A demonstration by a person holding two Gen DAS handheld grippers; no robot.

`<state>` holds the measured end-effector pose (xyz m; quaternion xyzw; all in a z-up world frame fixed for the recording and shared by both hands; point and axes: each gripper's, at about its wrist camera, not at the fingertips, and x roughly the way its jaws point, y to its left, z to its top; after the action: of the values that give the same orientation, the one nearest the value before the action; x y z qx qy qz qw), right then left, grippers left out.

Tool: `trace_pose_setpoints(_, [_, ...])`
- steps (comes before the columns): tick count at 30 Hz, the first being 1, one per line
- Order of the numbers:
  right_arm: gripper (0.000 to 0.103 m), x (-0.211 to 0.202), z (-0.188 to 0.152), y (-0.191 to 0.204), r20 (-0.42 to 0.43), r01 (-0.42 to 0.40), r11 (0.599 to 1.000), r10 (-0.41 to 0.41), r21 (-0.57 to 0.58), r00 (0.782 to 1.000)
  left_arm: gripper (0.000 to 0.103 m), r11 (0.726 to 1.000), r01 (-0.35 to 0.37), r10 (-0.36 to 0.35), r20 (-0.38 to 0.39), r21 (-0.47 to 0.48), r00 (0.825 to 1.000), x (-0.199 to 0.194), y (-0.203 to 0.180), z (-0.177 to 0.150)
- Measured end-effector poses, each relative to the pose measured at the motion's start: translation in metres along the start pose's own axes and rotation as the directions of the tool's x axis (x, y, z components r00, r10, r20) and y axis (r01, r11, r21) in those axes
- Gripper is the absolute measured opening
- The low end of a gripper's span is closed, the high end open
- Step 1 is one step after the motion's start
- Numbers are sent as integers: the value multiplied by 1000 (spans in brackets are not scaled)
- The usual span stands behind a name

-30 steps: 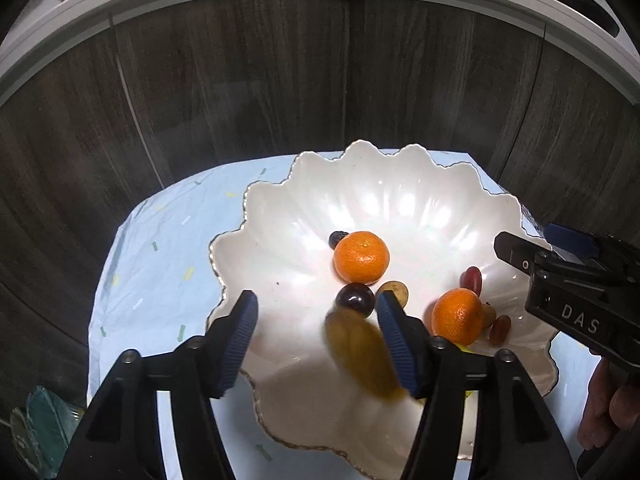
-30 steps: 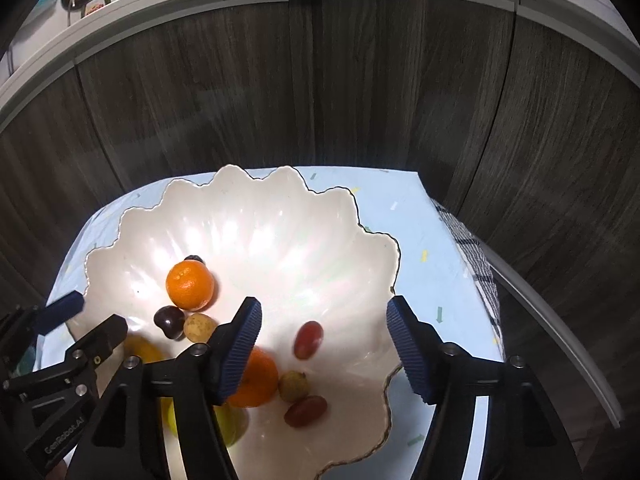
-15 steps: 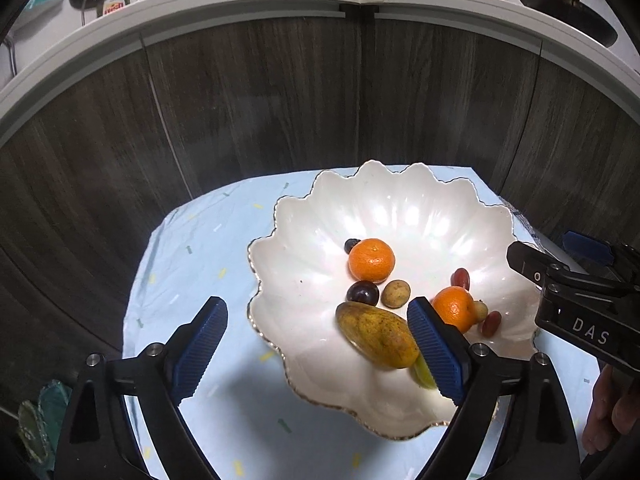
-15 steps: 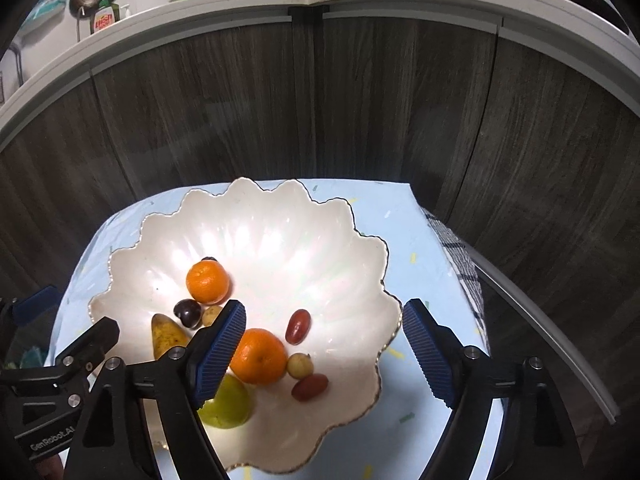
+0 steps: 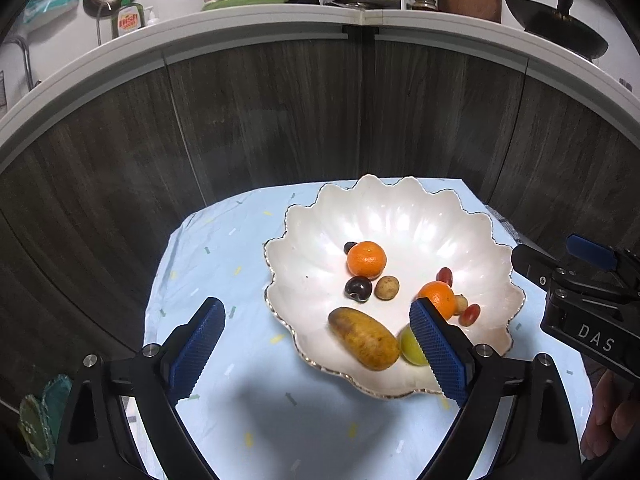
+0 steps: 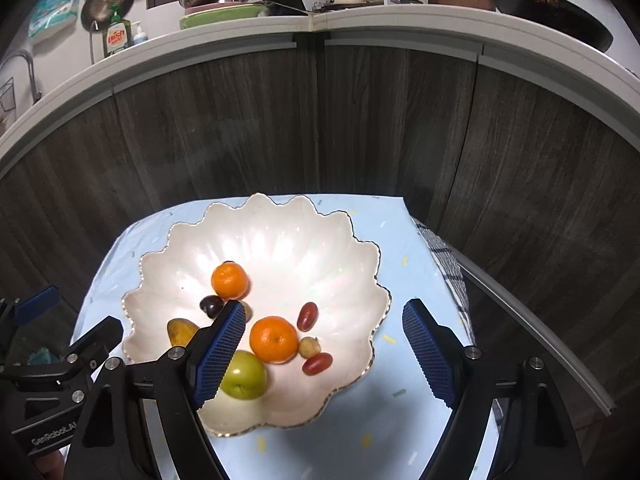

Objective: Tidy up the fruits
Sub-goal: 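Withdraw both open tools away from the bowl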

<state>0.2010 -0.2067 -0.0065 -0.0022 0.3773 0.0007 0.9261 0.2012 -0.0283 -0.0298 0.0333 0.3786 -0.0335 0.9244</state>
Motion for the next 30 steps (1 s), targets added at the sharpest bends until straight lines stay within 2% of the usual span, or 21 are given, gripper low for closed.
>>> trace_pose_setpoints(30, [81, -56, -46, 13, 17, -21, 1000, 21, 6, 1000, 95, 999, -14, 15, 16, -50, 1000, -58, 20, -43])
